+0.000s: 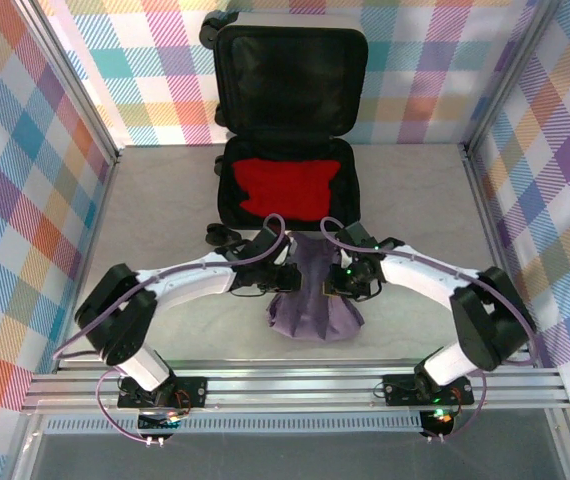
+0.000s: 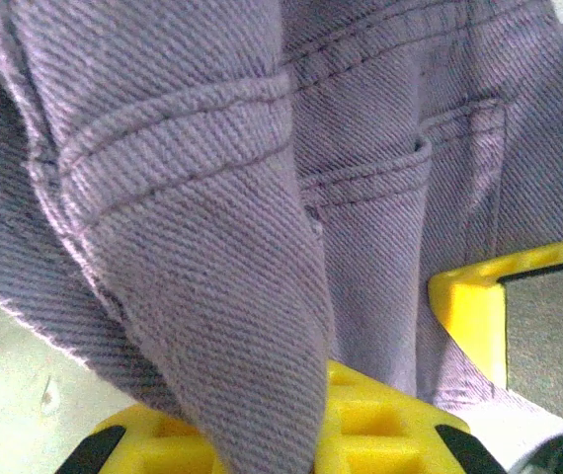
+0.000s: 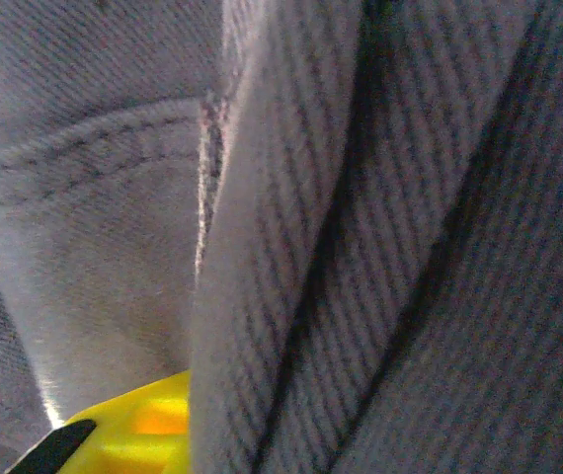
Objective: Pack the luggage
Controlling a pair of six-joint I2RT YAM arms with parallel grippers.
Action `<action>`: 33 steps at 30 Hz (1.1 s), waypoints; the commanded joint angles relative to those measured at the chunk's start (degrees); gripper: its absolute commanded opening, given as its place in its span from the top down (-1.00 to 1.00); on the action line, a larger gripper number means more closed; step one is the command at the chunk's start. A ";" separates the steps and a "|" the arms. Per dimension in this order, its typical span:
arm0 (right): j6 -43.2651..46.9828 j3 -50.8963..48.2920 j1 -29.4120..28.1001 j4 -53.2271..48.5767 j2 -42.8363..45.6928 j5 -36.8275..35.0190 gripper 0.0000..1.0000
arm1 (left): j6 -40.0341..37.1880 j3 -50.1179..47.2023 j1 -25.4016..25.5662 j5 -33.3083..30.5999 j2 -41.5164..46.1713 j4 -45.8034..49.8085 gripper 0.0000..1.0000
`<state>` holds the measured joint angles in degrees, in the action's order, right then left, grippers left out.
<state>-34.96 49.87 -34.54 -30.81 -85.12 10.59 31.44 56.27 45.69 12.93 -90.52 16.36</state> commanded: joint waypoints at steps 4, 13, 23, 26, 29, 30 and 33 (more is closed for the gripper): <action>3.60 7.81 -0.43 -3.12 7.10 1.20 0.49 | -3.97 8.01 1.26 -5.03 9.08 10.73 1.00; 9.34 25.23 2.28 -8.55 3.69 2.20 0.48 | -9.82 21.12 -2.36 -10.26 7.63 17.16 1.00; 17.43 55.44 9.43 -15.95 -17.66 8.14 0.49 | -14.56 41.99 -15.63 -7.06 -5.72 17.33 1.00; 19.01 67.62 10.28 -20.22 -26.41 9.44 0.49 | -14.99 47.94 -18.35 -6.24 -11.14 17.09 1.00; 20.22 79.60 10.72 -24.43 -34.86 9.64 0.49 | -13.51 53.73 -20.88 -4.80 -17.68 16.67 1.00; 20.33 83.18 10.92 -25.61 -37.43 10.04 0.49 | -13.08 55.31 -21.52 -4.19 -19.47 16.77 1.00; 19.80 92.02 12.27 -27.87 -44.53 11.65 0.49 | -12.16 59.21 -23.03 -3.40 -24.36 16.59 1.00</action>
<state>-16.64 135.44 -23.11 -54.39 -126.63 18.15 18.44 111.83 23.73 6.94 -112.22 34.20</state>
